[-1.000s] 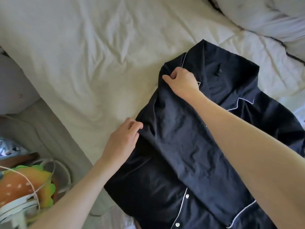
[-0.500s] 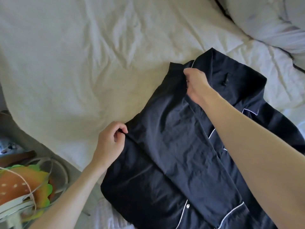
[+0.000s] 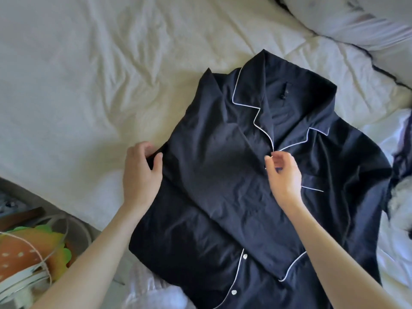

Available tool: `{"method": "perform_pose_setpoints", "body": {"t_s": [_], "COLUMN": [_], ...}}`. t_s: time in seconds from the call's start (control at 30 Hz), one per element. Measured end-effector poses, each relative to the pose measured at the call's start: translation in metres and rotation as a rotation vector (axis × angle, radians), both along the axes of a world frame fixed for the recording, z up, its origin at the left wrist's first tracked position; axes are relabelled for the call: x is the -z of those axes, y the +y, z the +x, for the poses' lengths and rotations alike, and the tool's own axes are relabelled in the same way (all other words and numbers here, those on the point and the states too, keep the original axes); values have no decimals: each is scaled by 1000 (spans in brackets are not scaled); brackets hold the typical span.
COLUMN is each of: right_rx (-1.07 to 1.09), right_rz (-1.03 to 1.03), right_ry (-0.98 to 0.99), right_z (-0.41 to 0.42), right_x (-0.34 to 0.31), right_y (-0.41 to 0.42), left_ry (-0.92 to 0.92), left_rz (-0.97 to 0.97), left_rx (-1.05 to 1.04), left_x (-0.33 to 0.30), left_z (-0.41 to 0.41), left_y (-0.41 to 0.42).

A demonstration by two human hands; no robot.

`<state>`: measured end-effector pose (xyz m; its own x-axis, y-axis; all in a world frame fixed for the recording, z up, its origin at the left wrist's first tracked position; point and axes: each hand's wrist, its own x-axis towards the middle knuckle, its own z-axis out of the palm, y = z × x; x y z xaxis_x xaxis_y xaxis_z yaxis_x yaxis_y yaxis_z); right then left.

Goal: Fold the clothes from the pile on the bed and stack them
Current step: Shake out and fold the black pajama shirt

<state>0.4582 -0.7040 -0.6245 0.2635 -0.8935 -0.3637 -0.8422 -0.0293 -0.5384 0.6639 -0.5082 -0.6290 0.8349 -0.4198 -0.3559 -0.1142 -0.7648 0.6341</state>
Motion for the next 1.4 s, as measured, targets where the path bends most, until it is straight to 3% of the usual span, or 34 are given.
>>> {"method": "perform_pose_setpoints", "body": {"t_s": [0.1,0.17,0.33,0.5,0.57,0.8,1.03,1.13,1.27,1.33,1.4], "right_rx": [0,-28,-37,-56,-30,207,280,349,492,546,568], "right_rz": [36,96,247,367,400,359,-7,130,407,404,304], "right_ry": [234,411,616,694,658,236,435,507,247,109,-7], "right_z": [-61,-98,-170,-211,-226,-275,-363,-395,-422,-431,-429], "right_x": [3,3,2,4,4,-8,-22,-18,-11,-13,-21], "right_y": [20,32,46,45,42,23,11,10,9,11,17], "left_ry": [-335,-432,-336,-282,-264,-214,-254,-244,-161,-113,50], "left_rz": [55,81,208,279,298,367,435,470,604,585,433], "left_rx": [212,406,878,1136,1196,1319,1351,1413,1451,1396,1201], "left_x": [-10,-12,-8,-2,3,7,3,2,2,-4,-13], "left_z": [-20,-39,-104,-164,-193,-282,-329,-347,-363,-369,-376], "left_y": [-9,-15,-19,-11,-9,-10,-25,-27,-24,-29,-39]}}
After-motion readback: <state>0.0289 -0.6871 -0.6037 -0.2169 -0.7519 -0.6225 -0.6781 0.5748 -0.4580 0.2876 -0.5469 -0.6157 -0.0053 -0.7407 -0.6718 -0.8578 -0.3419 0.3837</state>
